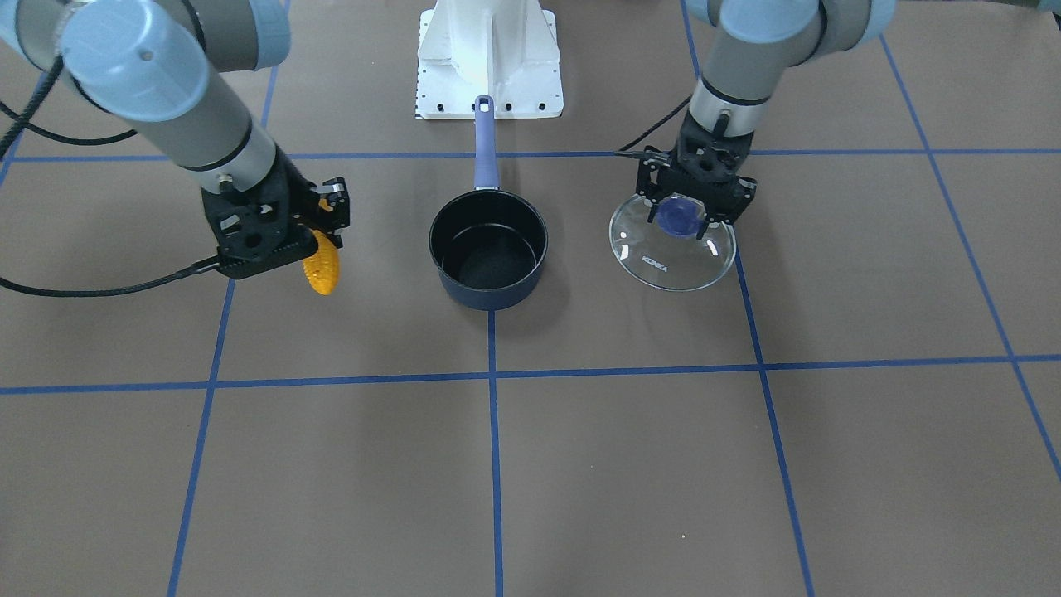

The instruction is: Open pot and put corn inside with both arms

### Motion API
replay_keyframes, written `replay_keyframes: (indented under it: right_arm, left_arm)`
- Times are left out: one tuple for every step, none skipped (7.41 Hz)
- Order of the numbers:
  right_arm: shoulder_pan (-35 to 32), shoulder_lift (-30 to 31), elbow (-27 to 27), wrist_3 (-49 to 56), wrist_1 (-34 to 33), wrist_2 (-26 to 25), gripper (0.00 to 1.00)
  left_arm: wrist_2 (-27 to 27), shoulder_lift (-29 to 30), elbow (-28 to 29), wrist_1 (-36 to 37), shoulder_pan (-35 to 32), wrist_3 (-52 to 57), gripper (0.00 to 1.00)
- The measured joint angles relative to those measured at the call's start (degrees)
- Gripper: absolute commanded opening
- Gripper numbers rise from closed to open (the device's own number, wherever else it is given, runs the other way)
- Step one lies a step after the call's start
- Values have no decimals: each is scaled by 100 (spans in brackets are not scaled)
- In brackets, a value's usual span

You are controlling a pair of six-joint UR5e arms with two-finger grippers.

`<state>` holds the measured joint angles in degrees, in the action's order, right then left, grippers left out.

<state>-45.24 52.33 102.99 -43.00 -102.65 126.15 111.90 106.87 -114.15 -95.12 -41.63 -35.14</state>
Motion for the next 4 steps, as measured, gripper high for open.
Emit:
replay_keyframes:
  right_arm:
    - [210, -276, -190, -326, 8, -211, 38]
    - [387, -530, -377, -593, 18, -379, 38]
    - [553, -717, -500, -795, 24, -518, 38]
    - [711, -894, -620, -971, 30, -653, 38]
  left_arm:
    - [111, -350, 69, -363, -118, 202, 66]
    - [271, -709, 296, -960, -251, 367, 66]
    - [546, -1035, 689, -1756, -427, 504, 66]
    - [854, -1273, 1126, -2482, -652, 656, 66]
